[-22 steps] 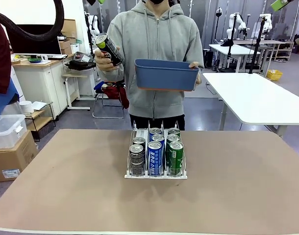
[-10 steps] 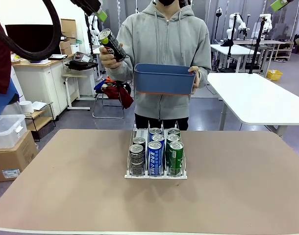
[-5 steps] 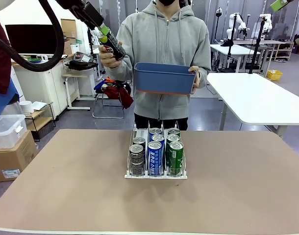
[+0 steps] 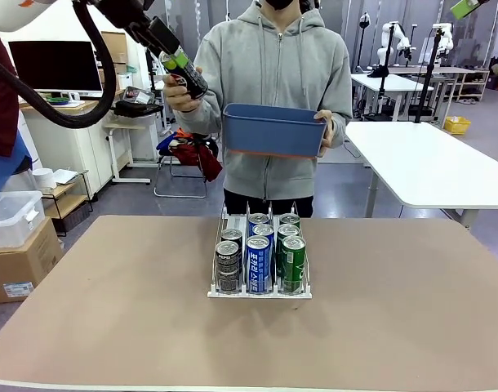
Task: Fill the beverage cans into the dispenser.
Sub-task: Pick up the Pepsi coke handed by the human, then place the picked Pepsi coke in the line of the Automatic Can Dispenser with the same cans.
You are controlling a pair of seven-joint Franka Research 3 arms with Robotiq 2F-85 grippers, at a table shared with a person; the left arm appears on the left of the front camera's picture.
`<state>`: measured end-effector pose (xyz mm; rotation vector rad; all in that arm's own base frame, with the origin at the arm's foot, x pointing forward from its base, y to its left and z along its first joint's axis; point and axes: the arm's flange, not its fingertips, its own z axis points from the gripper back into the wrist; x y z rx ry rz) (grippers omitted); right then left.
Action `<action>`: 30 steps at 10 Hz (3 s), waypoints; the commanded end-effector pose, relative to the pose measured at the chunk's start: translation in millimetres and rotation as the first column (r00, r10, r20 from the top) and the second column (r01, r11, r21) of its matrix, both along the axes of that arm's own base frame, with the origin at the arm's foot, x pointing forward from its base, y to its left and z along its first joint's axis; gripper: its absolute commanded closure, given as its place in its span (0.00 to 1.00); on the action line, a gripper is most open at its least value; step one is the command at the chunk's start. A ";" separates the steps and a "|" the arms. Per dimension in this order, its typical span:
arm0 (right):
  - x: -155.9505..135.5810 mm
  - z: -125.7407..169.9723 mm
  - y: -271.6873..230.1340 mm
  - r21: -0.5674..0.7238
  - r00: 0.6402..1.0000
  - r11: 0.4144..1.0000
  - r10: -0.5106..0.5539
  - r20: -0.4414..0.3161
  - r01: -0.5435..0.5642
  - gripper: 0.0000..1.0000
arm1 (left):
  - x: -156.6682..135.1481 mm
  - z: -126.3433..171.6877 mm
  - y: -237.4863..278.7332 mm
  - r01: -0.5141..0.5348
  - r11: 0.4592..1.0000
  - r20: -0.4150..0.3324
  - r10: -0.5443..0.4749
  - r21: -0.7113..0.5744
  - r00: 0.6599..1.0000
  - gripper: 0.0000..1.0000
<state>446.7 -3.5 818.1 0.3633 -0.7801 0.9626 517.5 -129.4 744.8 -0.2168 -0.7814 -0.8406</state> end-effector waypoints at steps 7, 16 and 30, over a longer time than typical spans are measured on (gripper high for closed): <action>0.5 -1.6 2.0 0.019 1.000 1.000 -0.010 0.012 0.010 0.00 | 3.0 -6.5 -1.6 -0.023 1.000 0.005 0.023 0.005 1.000 1.00; 0.5 -1.6 2.0 0.019 1.000 1.000 -0.010 0.012 0.010 0.00 | -3.2 1.0 7.4 -0.067 0.997 -0.001 0.067 0.040 0.998 1.00; 0.5 -1.6 2.0 0.019 1.000 1.000 -0.010 0.012 0.010 0.00 | -24.0 -2.4 5.4 -0.030 0.999 -0.003 0.030 0.041 1.000 0.42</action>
